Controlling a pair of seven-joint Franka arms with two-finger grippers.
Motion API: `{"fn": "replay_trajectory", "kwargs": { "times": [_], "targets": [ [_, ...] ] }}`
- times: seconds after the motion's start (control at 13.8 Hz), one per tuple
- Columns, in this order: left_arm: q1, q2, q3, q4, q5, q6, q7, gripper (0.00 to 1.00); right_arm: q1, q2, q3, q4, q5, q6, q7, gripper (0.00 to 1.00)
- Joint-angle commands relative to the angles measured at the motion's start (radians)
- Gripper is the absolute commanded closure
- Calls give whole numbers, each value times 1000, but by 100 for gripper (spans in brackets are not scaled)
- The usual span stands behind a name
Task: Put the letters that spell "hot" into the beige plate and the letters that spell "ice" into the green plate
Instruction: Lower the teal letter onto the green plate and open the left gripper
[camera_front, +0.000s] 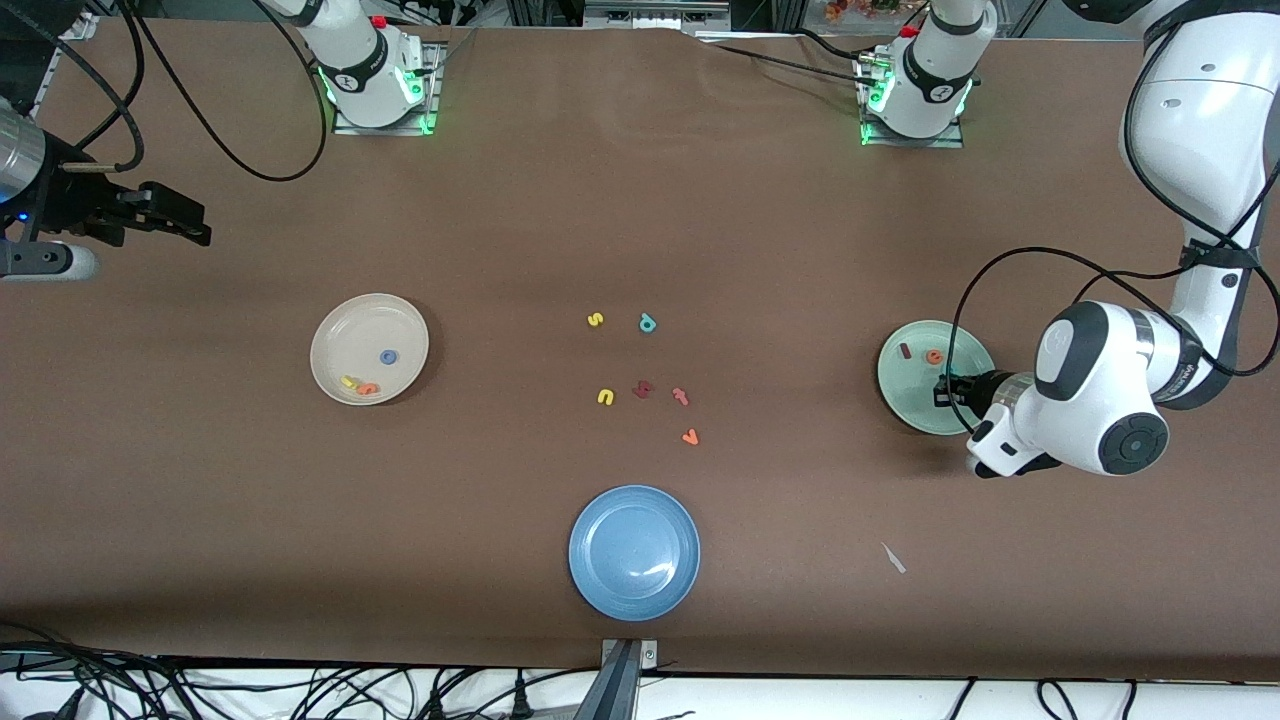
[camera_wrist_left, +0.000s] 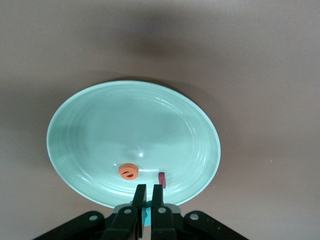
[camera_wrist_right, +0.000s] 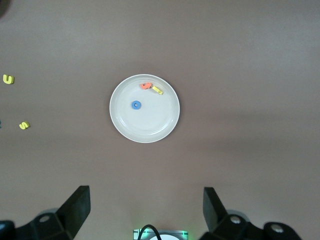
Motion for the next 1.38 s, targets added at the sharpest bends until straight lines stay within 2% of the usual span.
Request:
{"fn": "replay_trajectory", "kwargs": {
  "times": [0.0,0.07,0.14,0.22,0.43,0.65,0.72,0.8,0.87,0.94,1.09,1.3],
  "targets": [
    [8,-9,-6,-3,7,22,12,100,1,10,5,32,-1,3,1,0],
    [13,-8,-6,1,1,24,4,83,0,10,4,32,1,20,1,0],
    [19,-8,-6,1,-11,24,4,34,0,10,4,31,1,23,-2,0],
    [19,-8,-6,1,-13,24,7,0,0,10,4,31,1,21,-6,0],
    [18,-8,-6,0,-13,25,7,0,3,10,5,31,-1,23,-4,0],
    [18,-6,-6,0,-16,30,4,1,4,10,5,31,-8,49,-3,0],
    [19,-5,-6,0,-22,48,3,31,6,10,5,32,-7,49,-1,0],
    [19,-5,-6,0,-28,50,4,69,10,10,7,32,-7,49,-1,0],
    [19,-3,-6,-2,-28,50,4,91,16,10,7,32,-8,46,-1,0],
    [19,-5,-6,-3,-27,50,6,100,18,9,7,31,-10,47,-1,0],
    [19,-3,-6,-3,-27,50,12,100,10,9,21,31,-11,47,-3,0],
    [19,-3,-6,-2,-20,52,20,100,-48,10,85,32,-22,55,-13,0]
  ]
}}
